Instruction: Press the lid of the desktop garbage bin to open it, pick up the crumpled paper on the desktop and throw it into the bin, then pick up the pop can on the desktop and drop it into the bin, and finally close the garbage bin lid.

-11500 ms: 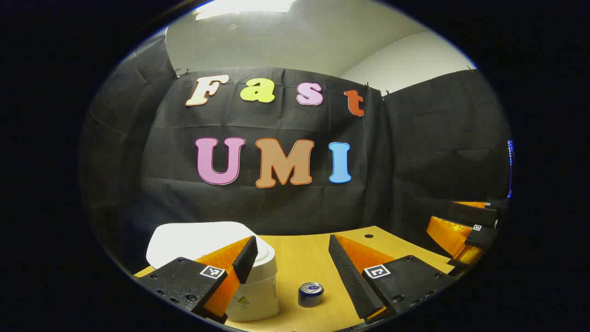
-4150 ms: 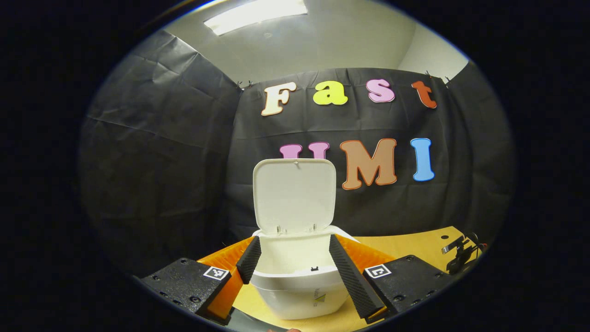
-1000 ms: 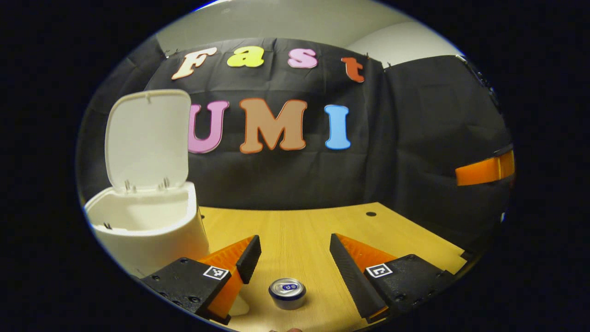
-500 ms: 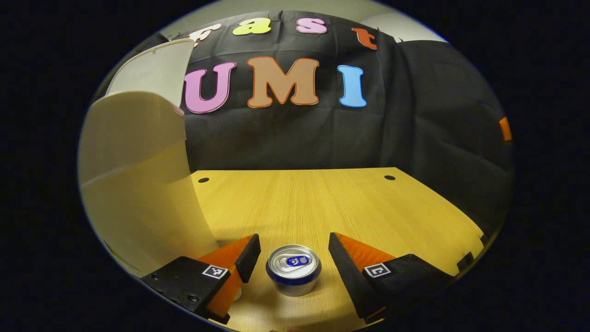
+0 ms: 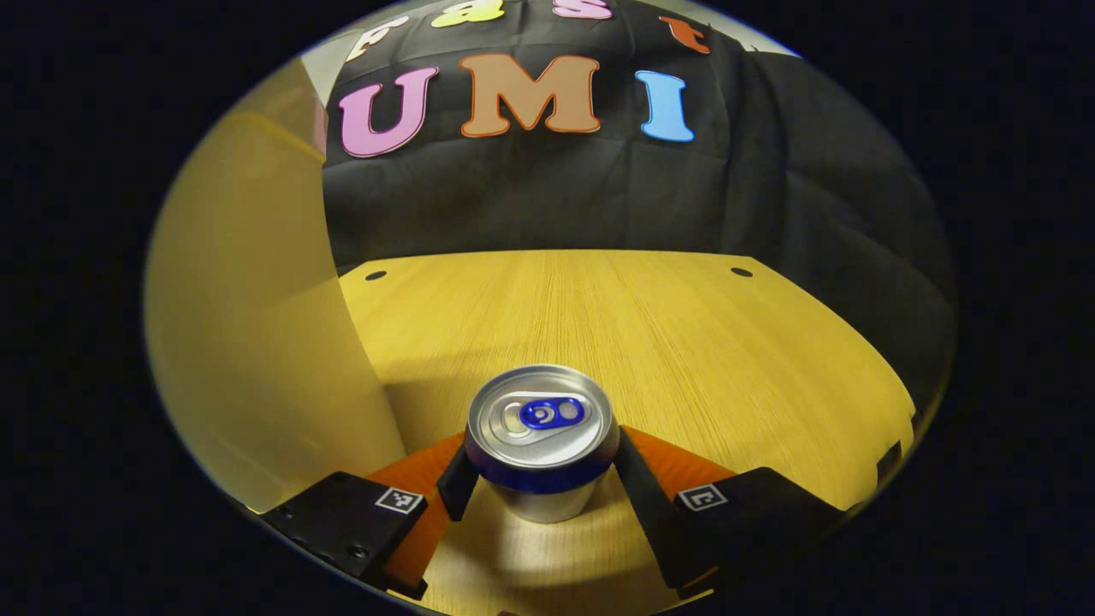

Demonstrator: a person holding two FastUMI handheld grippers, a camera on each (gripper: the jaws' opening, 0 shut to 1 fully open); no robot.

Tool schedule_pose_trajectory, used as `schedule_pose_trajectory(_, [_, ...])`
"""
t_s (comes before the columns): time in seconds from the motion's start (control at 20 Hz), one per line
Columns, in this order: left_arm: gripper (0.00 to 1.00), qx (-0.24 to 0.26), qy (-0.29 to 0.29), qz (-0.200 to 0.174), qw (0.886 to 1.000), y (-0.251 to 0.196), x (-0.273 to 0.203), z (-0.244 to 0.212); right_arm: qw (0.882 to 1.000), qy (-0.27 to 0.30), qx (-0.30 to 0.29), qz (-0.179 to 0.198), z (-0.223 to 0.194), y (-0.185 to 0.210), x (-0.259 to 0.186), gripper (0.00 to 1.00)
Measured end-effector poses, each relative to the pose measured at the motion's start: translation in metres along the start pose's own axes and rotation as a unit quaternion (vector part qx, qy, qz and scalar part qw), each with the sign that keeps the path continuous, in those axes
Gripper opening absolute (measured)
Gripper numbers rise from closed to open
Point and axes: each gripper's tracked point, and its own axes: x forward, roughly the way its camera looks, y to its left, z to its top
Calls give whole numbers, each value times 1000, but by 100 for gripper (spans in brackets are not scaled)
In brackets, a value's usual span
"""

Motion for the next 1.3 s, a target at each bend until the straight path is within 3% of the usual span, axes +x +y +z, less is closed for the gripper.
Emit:
schedule_pose_trajectory(0.1, [92,0,6,5,1000,2,2,-3,1000,2,3,1,-3,-1,1,98])
schedule_pose_trajectory(0.2, [80,5,5,11,1000,-1,1,-4,1000,2,5,5,-5,-3,0,98])
schedule_pose_trajectory(0.4, [78,4,0,26,1000,1,-11,9,1000,6,4,22,-12,-11,3,98])
schedule_pose_trajectory(0.9, [77,-69,-122,28,990,-40,-95,175,993,20,-39,108,-26,-50,35,98])
schedule_pose_trajectory(1.05, [77,-53,-169,52,983,-20,-122,231,990,33,-31,136,-34,-53,56,98])
schedule_pose_trajectory(1.3, [77,-53,-201,122,970,45,-160,269,987,37,-34,155,-49,-39,65,97])
